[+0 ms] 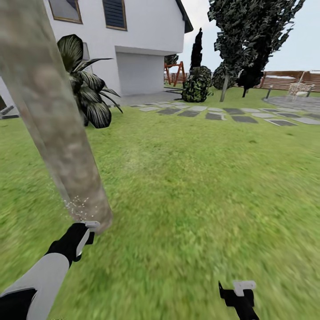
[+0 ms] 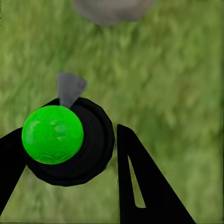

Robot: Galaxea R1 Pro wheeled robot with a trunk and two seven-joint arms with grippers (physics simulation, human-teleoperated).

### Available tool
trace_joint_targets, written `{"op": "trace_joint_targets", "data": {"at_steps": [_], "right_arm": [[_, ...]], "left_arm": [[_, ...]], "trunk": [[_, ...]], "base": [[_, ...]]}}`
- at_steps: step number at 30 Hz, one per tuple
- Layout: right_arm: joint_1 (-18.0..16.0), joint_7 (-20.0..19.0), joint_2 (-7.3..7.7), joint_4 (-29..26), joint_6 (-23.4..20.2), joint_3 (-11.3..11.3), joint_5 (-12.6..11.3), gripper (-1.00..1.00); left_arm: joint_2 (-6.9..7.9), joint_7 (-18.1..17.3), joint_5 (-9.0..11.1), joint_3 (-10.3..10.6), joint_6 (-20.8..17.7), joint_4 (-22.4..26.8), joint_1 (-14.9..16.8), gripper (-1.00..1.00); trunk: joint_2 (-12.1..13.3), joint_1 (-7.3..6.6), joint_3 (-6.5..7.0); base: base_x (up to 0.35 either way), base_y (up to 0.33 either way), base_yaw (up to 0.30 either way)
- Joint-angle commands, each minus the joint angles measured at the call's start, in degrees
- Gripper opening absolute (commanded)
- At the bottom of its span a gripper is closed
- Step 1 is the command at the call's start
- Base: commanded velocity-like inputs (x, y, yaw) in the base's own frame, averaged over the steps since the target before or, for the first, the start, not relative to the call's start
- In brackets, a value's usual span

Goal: In the garden, pick up the pesticide atomizer on the floor and spray pesticide onto both trees until each tree trunk is fully covered.

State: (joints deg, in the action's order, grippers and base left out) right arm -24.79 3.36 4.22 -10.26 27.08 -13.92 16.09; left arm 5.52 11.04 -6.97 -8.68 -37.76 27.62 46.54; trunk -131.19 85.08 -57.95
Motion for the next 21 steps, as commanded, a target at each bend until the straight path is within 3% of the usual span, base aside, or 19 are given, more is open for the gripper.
{"op": "trace_joint_targets", "data": {"at_steps": [1, 21], "right_arm": [[-0.03, 0.27, 0.00, 0.06, 0.17, -0.23, 0.61, 1.00], [-0.04, 0.24, -0.01, 0.06, 0.17, -0.23, 0.65, 1.00]], "left_arm": [[-0.10, -0.18, -0.67, -0.29, -0.29, 0.07, 0.05, -1.00], [-0.23, -0.14, -0.68, -0.29, -0.26, 0.07, 0.05, -1.00]], "trunk": [[-0.02, 0.01, -0.05], [-0.02, 0.01, -0.05]], "base": [[0.161, -0.236, 0.274], [0.153, -0.241, 0.259]]}}
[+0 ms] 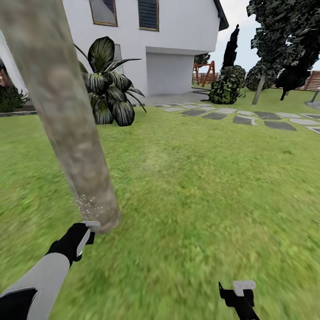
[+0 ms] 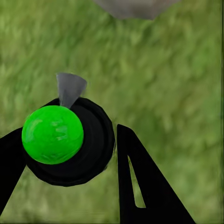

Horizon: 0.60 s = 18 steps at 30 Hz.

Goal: In the garden, pick up the pesticide atomizer on the floor and spray pesticide onto both trees until each tree trunk is fully covered.

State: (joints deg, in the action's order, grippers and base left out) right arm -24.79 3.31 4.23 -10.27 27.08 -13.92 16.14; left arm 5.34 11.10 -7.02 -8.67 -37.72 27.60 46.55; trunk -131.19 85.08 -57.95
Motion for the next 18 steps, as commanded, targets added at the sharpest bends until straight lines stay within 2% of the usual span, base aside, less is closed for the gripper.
{"op": "trace_joint_targets", "data": {"at_steps": [1, 12, 18], "right_arm": [[-0.03, 0.29, -0.01, 0.08, 0.17, -0.23, 0.59, 1.00], [-0.05, 0.29, -0.01, 0.08, 0.17, -0.23, 0.64, 1.00], [-0.05, 0.29, -0.01, 0.08, 0.17, -0.23, 0.65, 1.00]], "left_arm": [[-0.07, -0.20, -0.63, -0.29, -0.27, 0.08, 0.04, -1.00], [-0.33, -0.17, -0.66, -0.32, 1.06, -0.01, 0.04, -1.00], [-0.33, -0.18, -0.64, -0.39, 1.07, -0.01, 0.04, -1.00]], "trunk": [[-0.02, 0.00, -0.05], [-0.02, 0.00, -0.05], [-0.02, 0.00, -0.05]], "base": [[0.062, -0.267, 0.037], [0.014, -0.272, 0.005], [0.181, -0.233, 0.203]]}}
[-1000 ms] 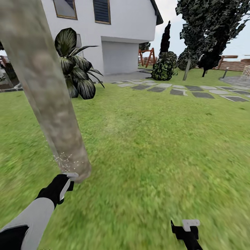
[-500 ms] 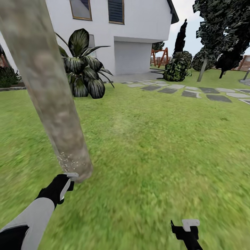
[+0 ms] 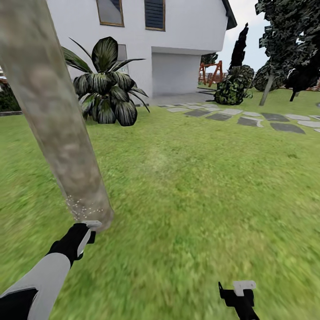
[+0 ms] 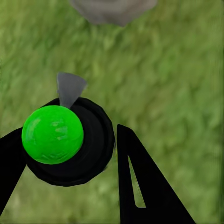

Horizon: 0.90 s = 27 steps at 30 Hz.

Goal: In the garden, pick up the pesticide atomizer on the floor and spray pesticide onto both trees until each tree trunk is fully covered.

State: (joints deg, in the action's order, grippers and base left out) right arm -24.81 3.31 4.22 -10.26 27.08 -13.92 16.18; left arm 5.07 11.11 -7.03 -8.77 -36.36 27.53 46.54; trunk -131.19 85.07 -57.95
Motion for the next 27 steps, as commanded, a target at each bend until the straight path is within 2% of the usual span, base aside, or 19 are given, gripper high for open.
{"op": "trace_joint_targets", "data": {"at_steps": [1, 8, 19, 27], "right_arm": [[-0.02, 0.29, 0.00, 0.06, 0.17, -0.23, 0.61, 1.00], [-0.04, 0.29, 0.00, 0.06, 0.17, -0.23, 0.61, 1.00], [-0.05, 0.29, 0.00, 0.06, 0.17, -0.23, 0.61, 1.00], [-0.05, 0.29, 0.00, 0.06, 0.17, -0.23, 0.61, 1.00]], "left_arm": [[-0.06, -0.19, -0.62, -0.28, -0.29, 0.07, 0.04, -1.00], [-0.06, -0.21, -0.61, -0.28, -0.29, 0.07, 0.04, -1.00], [-0.15, -0.20, -0.61, -0.28, -0.29, 0.07, 0.04, -1.00], [-0.15, -0.21, -0.61, -0.28, -0.29, 0.07, 0.04, -1.00]], "trunk": [[-0.02, 0.01, -0.05], [-0.02, 0.01, -0.05], [-0.02, 0.01, -0.05], [-0.02, 0.01, -0.05]], "base": [[0.202, -0.226, 0.270], [0.185, -0.230, 0.263], [0.060, -0.262, 0.028], [0.077, -0.269, 0.238]]}}
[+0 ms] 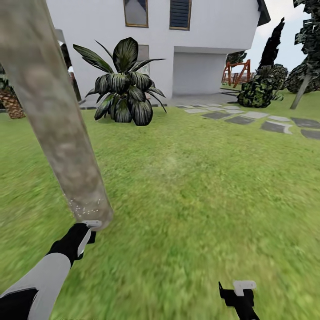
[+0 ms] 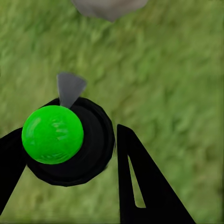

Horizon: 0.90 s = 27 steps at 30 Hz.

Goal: In the garden, pick up the pesticide atomizer on the floor and spray pesticide onto both trees until each tree trunk is fully covered.

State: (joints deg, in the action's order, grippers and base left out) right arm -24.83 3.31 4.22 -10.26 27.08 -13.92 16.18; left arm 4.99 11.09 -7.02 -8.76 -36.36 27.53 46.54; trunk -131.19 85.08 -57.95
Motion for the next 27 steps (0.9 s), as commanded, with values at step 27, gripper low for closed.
{"op": "trace_joint_targets", "data": {"at_steps": [27], "right_arm": [[-0.01, 0.38, 0.33, 0.07, 0.17, -0.32, 0.52, 1.00]], "left_arm": [[-3.04, -5.72, -0.22, -1.72, -6.14, 8.10, 7.37, -1.00]], "trunk": [[-0.02, 0.00, -0.05]], "base": [[0.055, -0.081, 0.209]]}}
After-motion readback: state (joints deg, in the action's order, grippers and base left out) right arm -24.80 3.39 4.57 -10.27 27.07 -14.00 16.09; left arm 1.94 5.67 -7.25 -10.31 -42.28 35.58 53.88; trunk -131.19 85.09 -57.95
